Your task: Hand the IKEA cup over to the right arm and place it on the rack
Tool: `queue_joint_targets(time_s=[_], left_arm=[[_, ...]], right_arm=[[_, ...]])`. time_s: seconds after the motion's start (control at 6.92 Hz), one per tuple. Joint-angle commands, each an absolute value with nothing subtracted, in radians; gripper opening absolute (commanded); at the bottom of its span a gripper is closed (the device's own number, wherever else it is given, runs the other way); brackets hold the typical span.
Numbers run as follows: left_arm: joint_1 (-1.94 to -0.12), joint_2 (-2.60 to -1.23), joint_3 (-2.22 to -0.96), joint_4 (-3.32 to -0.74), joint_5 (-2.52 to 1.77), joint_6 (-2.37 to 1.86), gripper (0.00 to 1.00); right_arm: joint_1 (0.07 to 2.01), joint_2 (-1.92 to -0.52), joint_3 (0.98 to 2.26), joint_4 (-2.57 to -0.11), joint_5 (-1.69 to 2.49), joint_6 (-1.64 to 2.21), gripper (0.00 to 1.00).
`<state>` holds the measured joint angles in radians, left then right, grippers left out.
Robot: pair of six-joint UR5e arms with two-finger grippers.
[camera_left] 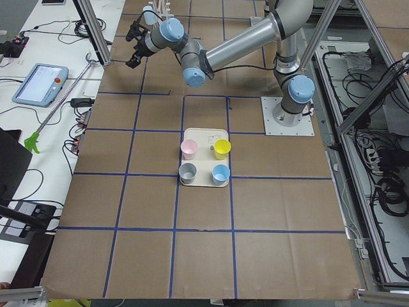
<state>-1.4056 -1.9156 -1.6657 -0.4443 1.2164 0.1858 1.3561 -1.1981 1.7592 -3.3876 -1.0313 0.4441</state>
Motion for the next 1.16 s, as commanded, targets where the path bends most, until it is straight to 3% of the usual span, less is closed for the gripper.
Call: queue_joint_targets(time_s=[0.0,0.43,1.01], left_arm=[[-1.485,-1.852,-1.593,-0.855,1.429,0.131,1.0],[-1.499,-1.67,-1.568,-1.352,1.528,0.045,1.0],[-1.549,-1.577,-1.598,-1.431,1.586,0.043,1.0]], right_arm=[[1.251,-1.186,1.75,-3.34,-0.997,0.06,0.42],[1.171,-1.099,1.724,-3.327,-0.999,-0.205,0.43],[1.161,-0.977,1.634,-3.269,-0.999,-0.302,0.43]])
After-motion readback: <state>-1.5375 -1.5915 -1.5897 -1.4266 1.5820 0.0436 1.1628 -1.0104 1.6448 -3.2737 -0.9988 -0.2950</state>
